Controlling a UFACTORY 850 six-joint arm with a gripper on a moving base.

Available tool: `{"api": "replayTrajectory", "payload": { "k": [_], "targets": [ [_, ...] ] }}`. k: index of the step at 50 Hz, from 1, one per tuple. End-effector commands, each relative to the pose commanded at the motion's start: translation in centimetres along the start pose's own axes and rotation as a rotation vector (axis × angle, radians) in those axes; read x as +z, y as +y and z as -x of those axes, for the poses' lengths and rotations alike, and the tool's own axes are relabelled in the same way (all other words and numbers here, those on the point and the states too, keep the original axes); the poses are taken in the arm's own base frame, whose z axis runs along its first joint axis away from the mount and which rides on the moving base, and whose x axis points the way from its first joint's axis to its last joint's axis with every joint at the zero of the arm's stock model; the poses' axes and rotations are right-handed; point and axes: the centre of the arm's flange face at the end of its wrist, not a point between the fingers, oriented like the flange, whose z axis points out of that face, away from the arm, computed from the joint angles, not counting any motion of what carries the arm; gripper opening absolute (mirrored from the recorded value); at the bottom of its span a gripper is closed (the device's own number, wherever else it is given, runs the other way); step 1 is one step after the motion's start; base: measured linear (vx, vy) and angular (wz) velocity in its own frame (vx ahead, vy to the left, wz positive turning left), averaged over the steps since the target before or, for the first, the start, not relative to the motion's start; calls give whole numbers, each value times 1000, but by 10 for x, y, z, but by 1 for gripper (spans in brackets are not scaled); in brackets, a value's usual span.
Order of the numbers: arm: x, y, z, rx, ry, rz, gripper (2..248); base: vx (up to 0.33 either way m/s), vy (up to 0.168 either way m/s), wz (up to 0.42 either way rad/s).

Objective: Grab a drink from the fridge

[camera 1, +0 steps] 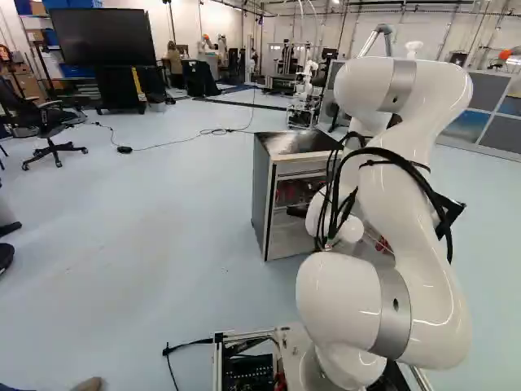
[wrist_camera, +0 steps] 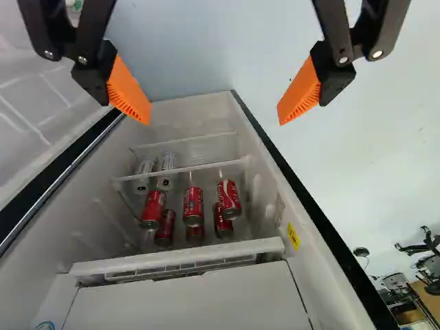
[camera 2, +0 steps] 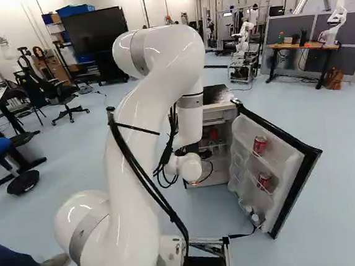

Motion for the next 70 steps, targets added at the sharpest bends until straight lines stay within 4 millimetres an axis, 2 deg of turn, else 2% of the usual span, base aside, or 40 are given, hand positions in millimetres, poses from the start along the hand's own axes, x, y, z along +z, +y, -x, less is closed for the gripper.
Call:
{"api": "replayTrajectory", "payload": {
  "k": [27,56,70],
  "targets": [
    [31,8,23,15,-21,8,247,0,0,0],
    [66,21,40,43,55,74,247,0,0,0],
    [77,26,37,47,113,110,247,0,0,0]
  ]
}}
